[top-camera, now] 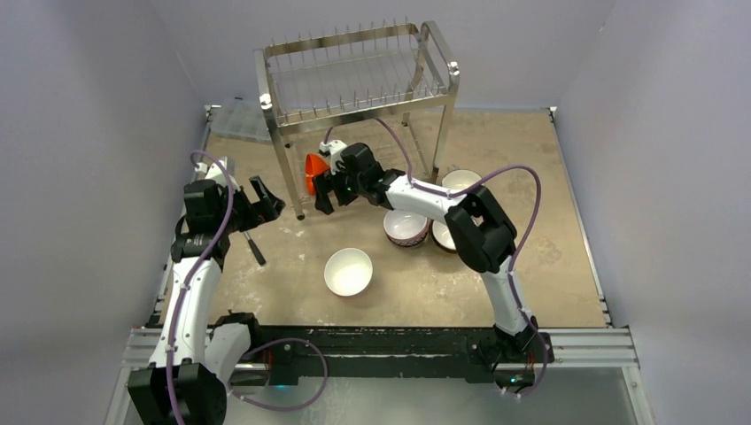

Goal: Load the bowls into the dish rack
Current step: Adjust the dish rack at the center of the board.

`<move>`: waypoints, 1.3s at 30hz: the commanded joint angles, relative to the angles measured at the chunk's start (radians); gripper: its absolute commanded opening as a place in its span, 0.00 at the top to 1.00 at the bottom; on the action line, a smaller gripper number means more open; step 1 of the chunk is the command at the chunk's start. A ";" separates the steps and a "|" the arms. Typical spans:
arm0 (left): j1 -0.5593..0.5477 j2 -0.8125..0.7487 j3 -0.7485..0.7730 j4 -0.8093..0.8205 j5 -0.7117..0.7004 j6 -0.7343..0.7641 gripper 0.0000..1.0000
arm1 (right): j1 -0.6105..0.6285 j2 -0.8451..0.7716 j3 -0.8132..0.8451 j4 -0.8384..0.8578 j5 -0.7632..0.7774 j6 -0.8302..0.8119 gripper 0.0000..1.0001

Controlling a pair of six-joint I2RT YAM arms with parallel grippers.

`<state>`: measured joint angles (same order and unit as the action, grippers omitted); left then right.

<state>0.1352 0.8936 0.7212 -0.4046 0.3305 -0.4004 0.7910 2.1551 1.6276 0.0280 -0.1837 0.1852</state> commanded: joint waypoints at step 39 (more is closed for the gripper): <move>0.004 -0.056 0.017 -0.090 0.076 -0.051 0.02 | -0.010 -0.407 -0.358 -0.004 -0.148 0.168 0.01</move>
<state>0.1352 0.8665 0.7212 -0.4461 0.3511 -0.4118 0.7906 1.8206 1.3144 0.0296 -0.3260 0.2928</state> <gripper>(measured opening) 0.991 0.984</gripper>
